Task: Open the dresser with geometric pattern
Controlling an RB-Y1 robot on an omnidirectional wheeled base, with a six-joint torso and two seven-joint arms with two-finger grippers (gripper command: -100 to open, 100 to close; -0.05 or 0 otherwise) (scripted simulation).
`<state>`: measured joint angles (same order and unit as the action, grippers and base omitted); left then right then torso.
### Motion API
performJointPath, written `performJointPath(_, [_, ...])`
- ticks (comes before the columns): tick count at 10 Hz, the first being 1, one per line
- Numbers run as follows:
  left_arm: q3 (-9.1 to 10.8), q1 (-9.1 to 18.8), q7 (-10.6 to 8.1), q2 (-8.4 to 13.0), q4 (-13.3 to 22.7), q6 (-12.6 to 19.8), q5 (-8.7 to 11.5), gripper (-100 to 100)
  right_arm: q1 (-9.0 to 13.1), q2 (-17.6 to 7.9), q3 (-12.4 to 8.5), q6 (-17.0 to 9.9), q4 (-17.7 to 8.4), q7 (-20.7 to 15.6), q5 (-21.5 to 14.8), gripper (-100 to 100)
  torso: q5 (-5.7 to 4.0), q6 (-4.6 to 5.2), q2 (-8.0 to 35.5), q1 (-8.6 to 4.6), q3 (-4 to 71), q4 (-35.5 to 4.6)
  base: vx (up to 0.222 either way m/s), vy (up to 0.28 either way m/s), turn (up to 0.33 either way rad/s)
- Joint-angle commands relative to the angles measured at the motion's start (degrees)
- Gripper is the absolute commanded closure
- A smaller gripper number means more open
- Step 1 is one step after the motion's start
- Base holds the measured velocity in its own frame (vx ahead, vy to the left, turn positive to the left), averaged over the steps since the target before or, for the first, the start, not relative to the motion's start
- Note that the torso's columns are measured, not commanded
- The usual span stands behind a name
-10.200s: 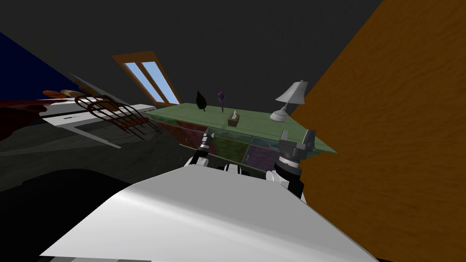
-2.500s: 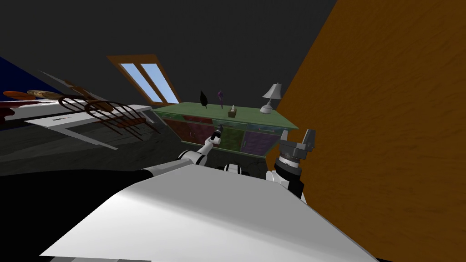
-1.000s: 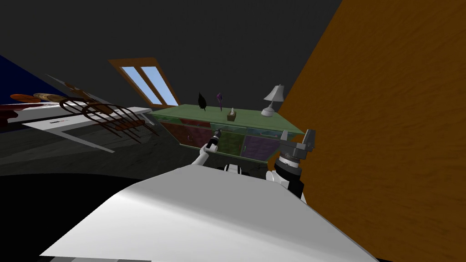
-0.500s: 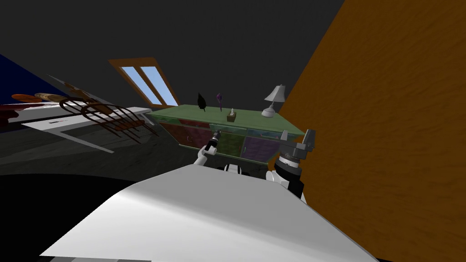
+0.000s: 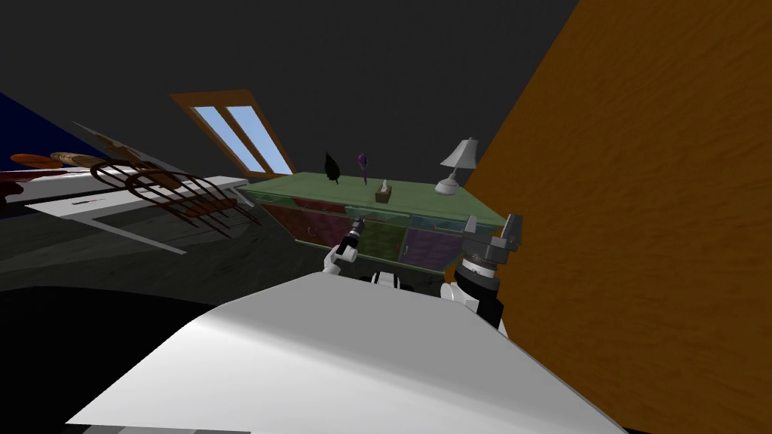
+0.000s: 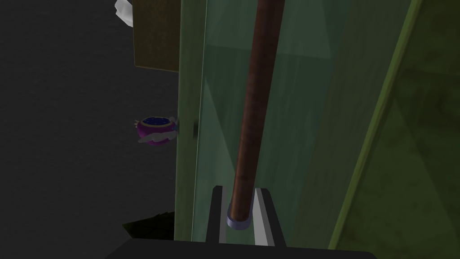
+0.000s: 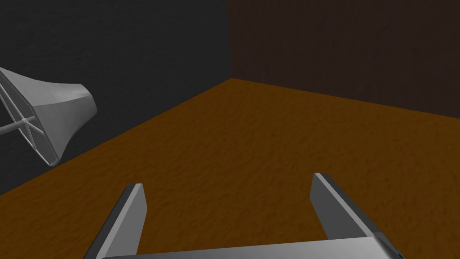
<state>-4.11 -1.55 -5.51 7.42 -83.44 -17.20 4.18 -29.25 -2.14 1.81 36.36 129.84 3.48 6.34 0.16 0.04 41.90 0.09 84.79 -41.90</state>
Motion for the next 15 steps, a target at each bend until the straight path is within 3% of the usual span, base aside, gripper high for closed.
performJointPath(1, [-0.20, -3.20, -0.18, 0.14, -1.50, 0.34, 0.02, 100, 0.01, 0.00, 0.00, 0.00, 0.00, 0.00, 0.00, 0, 0.05, -0.06, 0.09, 0.08, -0.08, 0.05, 0.000, 0.000, 0.000])
performJointPath(2, [-1.31, -5.39, -0.41, -0.06, -5.49, 1.48, -0.65, 100, 0.01, 0.00, 0.00, 0.00, 0.00, 0.00, 0.00, 0, 0.07, -0.10, 0.07, 0.17, -0.07, 0.05, 0.072, -0.007, 0.043])
performJointPath(3, [-1.31, -6.91, -0.41, -0.06, -7.24, 1.48, -0.65, 100, -0.01, 0.00, 0.00, 0.00, 0.00, 0.00, 0.00, 0, 0.02, 0.04, -0.13, 0.05, 0.06, -0.02, 0.088, 0.003, 0.010])
performJointPath(5, [-1.31, -8.98, -0.41, -0.06, -8.27, 1.48, -0.65, 100, 0.00, 0.00, 0.00, 0.00, 0.00, 0.00, 0.00, 0, -0.01, -0.04, 0.09, 0.03, -0.06, -0.05, 0.031, 0.002, -0.006])
performJointPath(6, [-2.43, -10.73, -0.65, -0.27, -11.18, 2.62, -1.31, 100, 0.01, 0.00, 0.00, 0.00, 0.00, 0.00, 0.00, 0, 0.06, -0.01, 0.15, 0.07, -0.13, 0.03, 0.061, 0.011, 0.024])
performJointPath(12, [-3.55, -19.73, -0.89, -0.47, -20.60, 3.76, -1.98, 100, 0.00, 0.00, 0.00, 0.00, 0.00, 0.00, 0.00, 0, -0.05, 0.07, 0.04, -0.09, -0.04, -0.12, 0.058, -0.005, 0.005])
performJointPath(14, [-3.55, -19.66, -0.73, -0.75, -21.04, 3.75, -2.08, 100, 0.01, 0.00, 0.00, 0.00, 0.00, 0.00, 0.00, 0, -0.10, -0.03, 0.40, -0.06, -0.24, -0.31, 0.006, 0.000, -0.003])
performJointPath(15, [-1.92, -18.97, -1.47, 0.33, -20.37, 3.92, -1.38, 100, 0.01, 0.00, 0.00, 0.00, 0.00, 0.00, 0.00, 0, -0.12, -0.02, 0.44, -0.06, -0.28, -0.37, -0.063, -0.024, -0.145])
